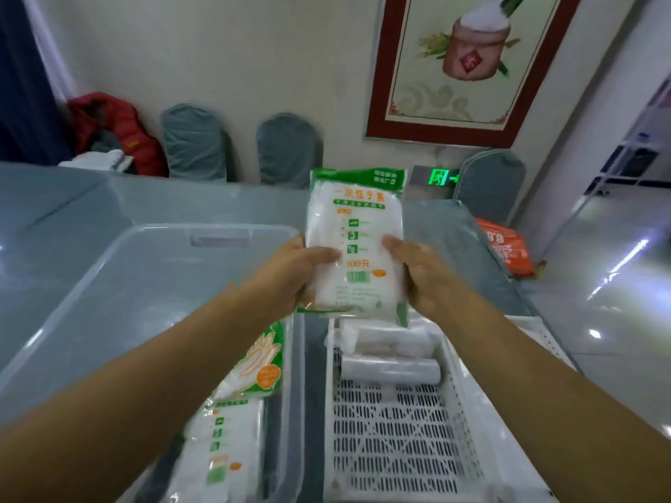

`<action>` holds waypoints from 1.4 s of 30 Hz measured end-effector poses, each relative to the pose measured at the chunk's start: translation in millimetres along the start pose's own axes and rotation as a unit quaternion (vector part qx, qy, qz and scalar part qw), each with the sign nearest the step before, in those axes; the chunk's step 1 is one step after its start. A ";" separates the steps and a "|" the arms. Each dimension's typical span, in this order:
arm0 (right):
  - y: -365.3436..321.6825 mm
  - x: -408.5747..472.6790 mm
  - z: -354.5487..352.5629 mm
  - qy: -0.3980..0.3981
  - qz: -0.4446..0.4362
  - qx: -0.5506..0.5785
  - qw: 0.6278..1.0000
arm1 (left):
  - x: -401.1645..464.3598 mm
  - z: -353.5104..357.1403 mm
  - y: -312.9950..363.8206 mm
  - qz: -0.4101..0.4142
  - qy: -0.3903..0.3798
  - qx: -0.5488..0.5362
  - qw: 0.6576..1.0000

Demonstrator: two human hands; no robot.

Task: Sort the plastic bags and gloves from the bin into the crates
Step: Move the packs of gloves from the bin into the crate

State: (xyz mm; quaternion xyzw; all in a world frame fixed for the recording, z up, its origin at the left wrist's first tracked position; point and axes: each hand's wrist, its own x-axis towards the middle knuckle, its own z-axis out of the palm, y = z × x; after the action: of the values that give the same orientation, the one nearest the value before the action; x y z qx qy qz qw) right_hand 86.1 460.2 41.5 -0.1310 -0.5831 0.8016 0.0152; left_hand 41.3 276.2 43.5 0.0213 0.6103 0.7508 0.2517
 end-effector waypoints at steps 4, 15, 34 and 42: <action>-0.6 1.7 -61.7 0.056 0.000 -0.117 0.992 | 20.1 49.6 -27.7 0.011 0.048 0.158 0.986; 27.5 -10.5 -143.6 -0.164 -0.093 -0.530 0.827 | -1.3 108.6 -82.3 0.245 0.173 0.649 0.699; 139.7 -46.8 -156.9 -0.363 -0.150 -0.688 0.611 | -67.3 71.4 -232.3 0.082 -0.046 0.715 0.693; 166.6 -34.1 -170.8 -0.438 0.016 -0.637 0.634 | -80.9 69.7 -252.0 0.094 -0.046 0.776 0.621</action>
State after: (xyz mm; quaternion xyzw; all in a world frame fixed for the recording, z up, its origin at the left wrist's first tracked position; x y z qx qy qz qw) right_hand 179.3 559.9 -157.1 0.2487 -0.8850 0.1945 -0.3421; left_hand 224.3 339.0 -150.2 0.3003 0.9488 0.0155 0.0970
